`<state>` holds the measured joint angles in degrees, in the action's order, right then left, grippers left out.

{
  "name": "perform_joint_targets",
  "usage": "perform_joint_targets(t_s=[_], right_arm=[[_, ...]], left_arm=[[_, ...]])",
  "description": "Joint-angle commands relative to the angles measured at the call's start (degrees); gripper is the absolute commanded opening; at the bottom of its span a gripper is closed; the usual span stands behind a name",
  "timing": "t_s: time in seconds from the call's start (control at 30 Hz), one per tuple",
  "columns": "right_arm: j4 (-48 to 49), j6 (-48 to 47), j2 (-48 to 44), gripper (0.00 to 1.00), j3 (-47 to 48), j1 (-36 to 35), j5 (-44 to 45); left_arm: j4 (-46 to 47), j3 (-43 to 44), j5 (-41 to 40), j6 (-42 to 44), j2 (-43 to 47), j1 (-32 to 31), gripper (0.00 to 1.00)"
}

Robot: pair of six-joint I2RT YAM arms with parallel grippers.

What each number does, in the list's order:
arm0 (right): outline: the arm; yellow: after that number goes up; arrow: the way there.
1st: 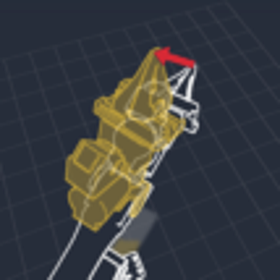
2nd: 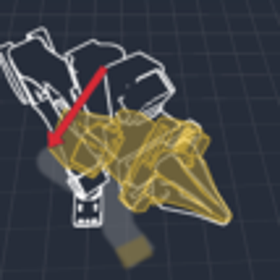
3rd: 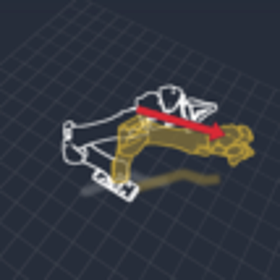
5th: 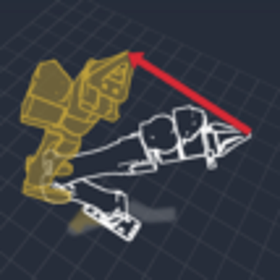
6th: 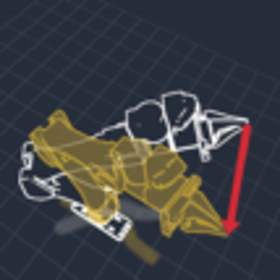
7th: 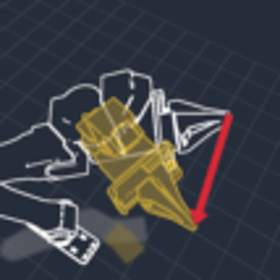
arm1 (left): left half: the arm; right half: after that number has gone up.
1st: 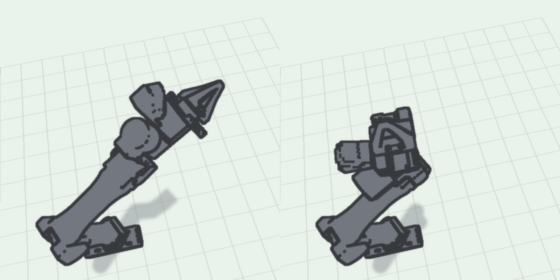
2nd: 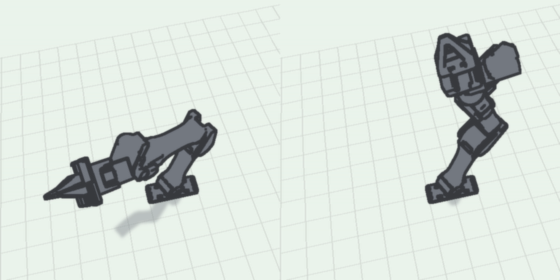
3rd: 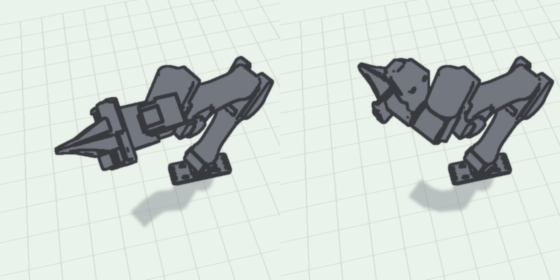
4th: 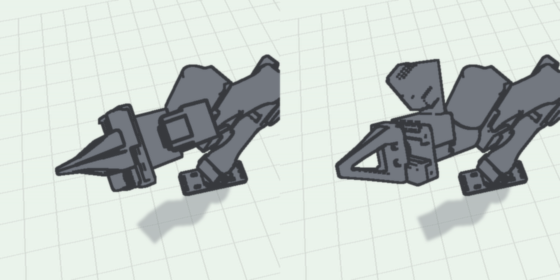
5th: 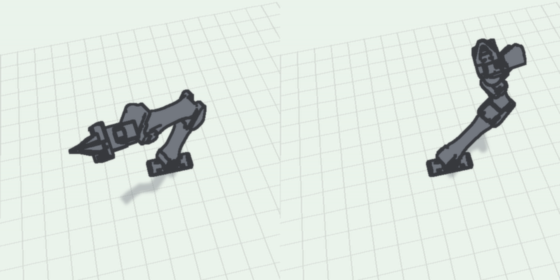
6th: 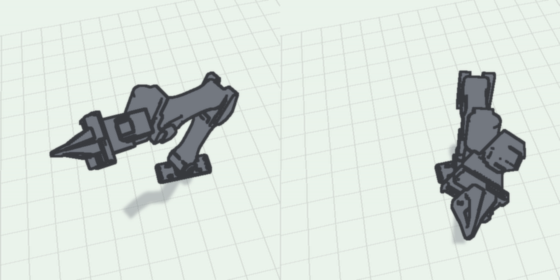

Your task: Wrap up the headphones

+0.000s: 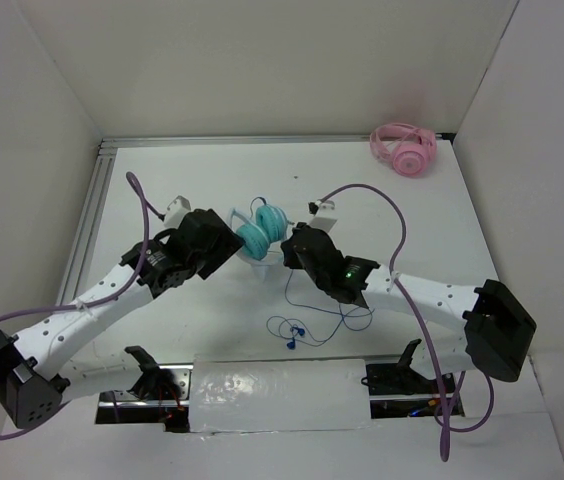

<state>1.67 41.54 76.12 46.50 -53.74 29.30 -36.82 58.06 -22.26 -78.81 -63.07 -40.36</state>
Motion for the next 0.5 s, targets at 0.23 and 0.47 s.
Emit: perform_joint_targets(t_s=[0.23,0.47], right_arm=[[3.07,2.58,-4.13,0.00,4.12,-1.28,0.06],[1.94,3.37,-2.73,0.00,4.91,-3.30,-1.00]], left_arm=[[-0.54,0.39,0.20,-2.84,-5.48,0.11,0.62],[-0.97,0.64,0.20,-3.20,-6.19,0.11,0.20]])
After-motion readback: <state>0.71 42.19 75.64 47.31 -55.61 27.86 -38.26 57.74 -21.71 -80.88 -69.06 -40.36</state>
